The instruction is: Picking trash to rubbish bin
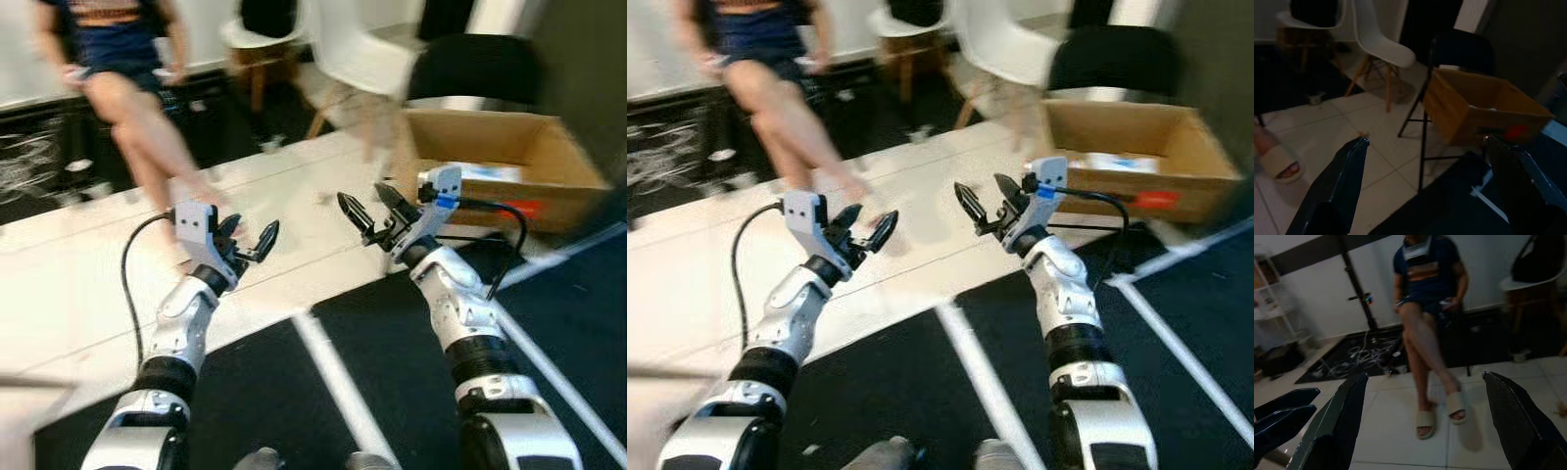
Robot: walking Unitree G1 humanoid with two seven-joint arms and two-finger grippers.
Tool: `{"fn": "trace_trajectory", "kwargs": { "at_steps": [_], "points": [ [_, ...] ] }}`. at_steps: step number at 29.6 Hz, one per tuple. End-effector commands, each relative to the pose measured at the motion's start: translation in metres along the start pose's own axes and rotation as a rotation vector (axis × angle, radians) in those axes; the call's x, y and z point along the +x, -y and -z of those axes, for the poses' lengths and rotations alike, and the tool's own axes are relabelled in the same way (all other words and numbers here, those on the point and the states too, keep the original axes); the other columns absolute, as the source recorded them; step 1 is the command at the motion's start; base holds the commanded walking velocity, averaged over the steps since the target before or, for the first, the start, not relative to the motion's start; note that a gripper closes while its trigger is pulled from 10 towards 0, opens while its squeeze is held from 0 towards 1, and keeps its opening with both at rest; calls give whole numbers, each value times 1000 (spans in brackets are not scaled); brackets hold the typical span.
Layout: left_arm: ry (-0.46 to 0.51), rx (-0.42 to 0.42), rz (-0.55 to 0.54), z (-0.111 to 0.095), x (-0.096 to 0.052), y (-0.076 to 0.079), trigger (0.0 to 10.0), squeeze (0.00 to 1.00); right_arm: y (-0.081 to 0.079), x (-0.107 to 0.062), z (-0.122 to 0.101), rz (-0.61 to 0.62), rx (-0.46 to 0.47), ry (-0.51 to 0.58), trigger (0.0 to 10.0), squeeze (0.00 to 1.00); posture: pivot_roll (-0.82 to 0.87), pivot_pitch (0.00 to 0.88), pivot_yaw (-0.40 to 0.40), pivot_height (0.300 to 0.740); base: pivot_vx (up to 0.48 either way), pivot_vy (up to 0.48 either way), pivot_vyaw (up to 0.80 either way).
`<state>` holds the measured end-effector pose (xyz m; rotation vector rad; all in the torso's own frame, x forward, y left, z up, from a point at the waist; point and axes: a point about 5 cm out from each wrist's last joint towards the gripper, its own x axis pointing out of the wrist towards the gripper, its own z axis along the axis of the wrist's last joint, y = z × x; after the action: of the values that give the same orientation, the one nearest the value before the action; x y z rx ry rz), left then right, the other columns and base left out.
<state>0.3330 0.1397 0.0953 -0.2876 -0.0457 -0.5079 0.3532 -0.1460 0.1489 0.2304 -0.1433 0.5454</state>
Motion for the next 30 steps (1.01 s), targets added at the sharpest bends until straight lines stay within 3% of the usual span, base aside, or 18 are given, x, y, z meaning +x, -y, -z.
{"fn": "trace_trajectory", "kwargs": {
  "at_steps": [1, 30],
  "points": [
    [-15, 5, -1, 3, -2, -1, 10000, 0, 0, -1, 2, 0, 7, -10, 10000, 0, -10, 29, 6, 740, 0, 0, 781],
    [-17, -1, 7, 4, -2, -1, 10000, 0, 0, 0, 3, -5, 10, -12, 10000, 0, -21, 26, 6, 740, 0, 0, 775]
  ]
}}
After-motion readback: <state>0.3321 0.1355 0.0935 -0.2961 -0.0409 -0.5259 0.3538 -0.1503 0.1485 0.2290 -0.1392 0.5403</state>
